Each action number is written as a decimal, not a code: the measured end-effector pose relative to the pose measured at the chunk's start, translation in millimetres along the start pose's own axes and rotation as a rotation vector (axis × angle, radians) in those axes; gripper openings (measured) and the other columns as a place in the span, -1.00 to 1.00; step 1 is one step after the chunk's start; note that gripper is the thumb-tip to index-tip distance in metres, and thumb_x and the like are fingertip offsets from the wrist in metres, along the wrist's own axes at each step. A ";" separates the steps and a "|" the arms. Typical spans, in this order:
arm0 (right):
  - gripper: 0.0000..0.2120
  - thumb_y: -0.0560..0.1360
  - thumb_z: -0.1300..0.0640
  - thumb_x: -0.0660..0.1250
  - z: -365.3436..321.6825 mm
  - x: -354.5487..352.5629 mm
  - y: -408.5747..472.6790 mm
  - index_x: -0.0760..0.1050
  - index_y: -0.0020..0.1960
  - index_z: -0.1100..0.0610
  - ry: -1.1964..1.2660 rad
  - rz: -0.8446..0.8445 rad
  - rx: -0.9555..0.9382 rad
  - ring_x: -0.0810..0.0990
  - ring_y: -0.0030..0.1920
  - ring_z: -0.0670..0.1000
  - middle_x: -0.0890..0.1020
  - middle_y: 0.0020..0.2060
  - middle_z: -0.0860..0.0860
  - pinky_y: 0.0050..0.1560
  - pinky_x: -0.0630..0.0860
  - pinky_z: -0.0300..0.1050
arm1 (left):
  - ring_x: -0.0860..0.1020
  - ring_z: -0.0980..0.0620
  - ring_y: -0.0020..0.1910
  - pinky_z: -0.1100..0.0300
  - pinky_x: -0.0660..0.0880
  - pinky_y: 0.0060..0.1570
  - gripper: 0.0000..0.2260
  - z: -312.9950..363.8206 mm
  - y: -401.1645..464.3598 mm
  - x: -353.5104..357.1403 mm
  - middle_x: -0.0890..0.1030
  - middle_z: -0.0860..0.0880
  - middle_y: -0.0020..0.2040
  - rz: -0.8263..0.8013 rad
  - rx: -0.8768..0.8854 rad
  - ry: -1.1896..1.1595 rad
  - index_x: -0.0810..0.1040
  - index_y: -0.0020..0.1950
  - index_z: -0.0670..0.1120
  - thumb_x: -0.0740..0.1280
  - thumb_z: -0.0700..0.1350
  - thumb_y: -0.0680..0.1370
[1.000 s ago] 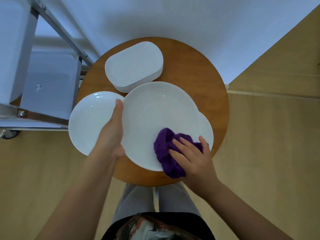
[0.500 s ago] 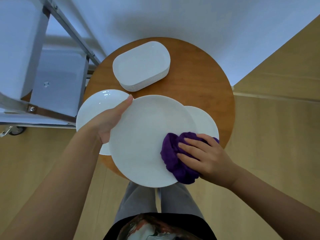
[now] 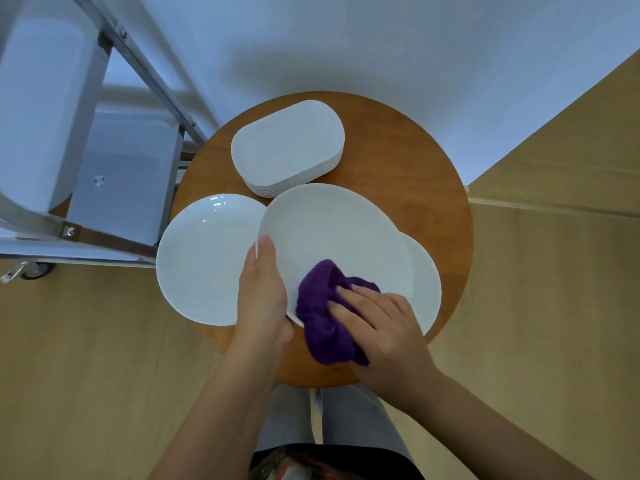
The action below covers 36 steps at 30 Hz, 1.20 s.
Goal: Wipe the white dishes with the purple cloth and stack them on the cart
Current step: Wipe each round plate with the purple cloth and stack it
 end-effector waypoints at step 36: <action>-0.12 0.31 -0.01 0.33 -2.6 61.3 -11.0 -0.13 0.46 -0.26 0.519 -0.309 0.406 0.26 0.20 -0.05 0.24 0.24 0.00 0.22 0.35 -0.19 | 0.56 -0.06 0.16 -0.15 0.53 0.13 -0.75 21.6 3.5 -7.0 0.59 0.04 0.15 -0.181 0.207 0.040 0.51 0.13 0.24 0.23 0.23 0.50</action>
Point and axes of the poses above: each hand's wrist, its own y-axis towards the middle knuckle, its own x-axis out of the palm, z = x × y, the point moved 9 cm from there along y, towards the middle knuckle
